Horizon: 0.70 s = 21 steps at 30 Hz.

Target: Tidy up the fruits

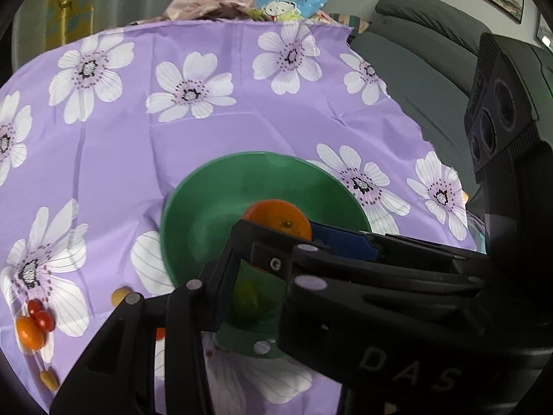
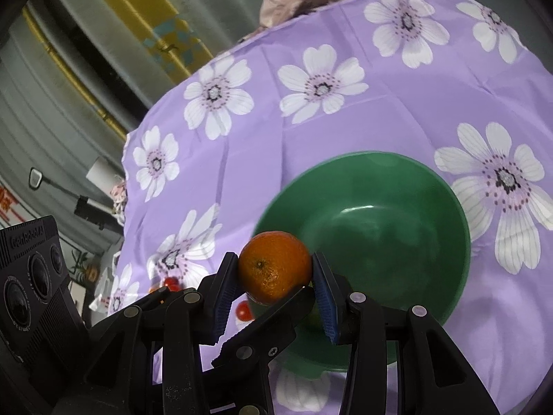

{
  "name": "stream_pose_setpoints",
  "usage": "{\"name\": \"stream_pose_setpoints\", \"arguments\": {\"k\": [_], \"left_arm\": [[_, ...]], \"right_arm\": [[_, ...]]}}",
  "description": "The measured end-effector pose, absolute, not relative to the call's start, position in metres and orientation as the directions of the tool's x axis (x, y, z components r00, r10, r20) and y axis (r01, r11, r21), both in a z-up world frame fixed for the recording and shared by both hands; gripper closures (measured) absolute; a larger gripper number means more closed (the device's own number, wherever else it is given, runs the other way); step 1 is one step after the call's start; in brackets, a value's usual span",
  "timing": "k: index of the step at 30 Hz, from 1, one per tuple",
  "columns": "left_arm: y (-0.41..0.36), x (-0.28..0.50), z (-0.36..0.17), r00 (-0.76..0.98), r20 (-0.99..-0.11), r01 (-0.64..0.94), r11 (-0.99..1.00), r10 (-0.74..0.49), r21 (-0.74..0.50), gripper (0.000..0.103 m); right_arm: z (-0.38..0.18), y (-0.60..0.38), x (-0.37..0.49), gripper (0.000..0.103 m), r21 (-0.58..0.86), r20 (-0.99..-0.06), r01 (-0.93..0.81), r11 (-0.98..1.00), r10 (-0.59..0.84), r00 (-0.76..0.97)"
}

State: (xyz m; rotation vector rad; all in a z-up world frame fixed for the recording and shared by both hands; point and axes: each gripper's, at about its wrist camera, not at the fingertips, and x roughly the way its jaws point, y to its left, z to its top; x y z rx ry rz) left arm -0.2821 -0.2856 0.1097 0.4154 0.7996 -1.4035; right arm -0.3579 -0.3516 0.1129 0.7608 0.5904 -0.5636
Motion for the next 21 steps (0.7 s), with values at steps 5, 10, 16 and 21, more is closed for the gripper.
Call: {"name": "stream_pose_setpoints", "arguments": {"k": [5, 10, 16, 21], "left_arm": [[-0.296, -0.283, 0.102, -0.066, -0.721, 0.968, 0.133, -0.689, -0.215, 0.062], [-0.303, -0.283, 0.094, -0.084, -0.736, 0.964, 0.131, -0.672, -0.230, 0.062], [-0.309, -0.282, 0.087, -0.108, -0.751, 0.961, 0.126, -0.651, -0.247, 0.063], [-0.314, -0.280, 0.080, -0.131, -0.761, 0.956, 0.122, -0.635, -0.267, 0.063]], "right_arm": [[0.106, -0.361, -0.363, 0.058, 0.460, -0.690, 0.684, 0.565, -0.257, 0.677], [0.098, -0.367, -0.364, 0.058, 0.457, -0.712, 0.701, 0.548, -0.247, 0.657], [0.092, -0.373, -0.365, 0.058, 0.456, -0.731, 0.716, 0.529, -0.236, 0.640], [0.086, -0.378, -0.365, 0.058, 0.452, -0.751, 0.732, 0.510, -0.225, 0.621]]}}
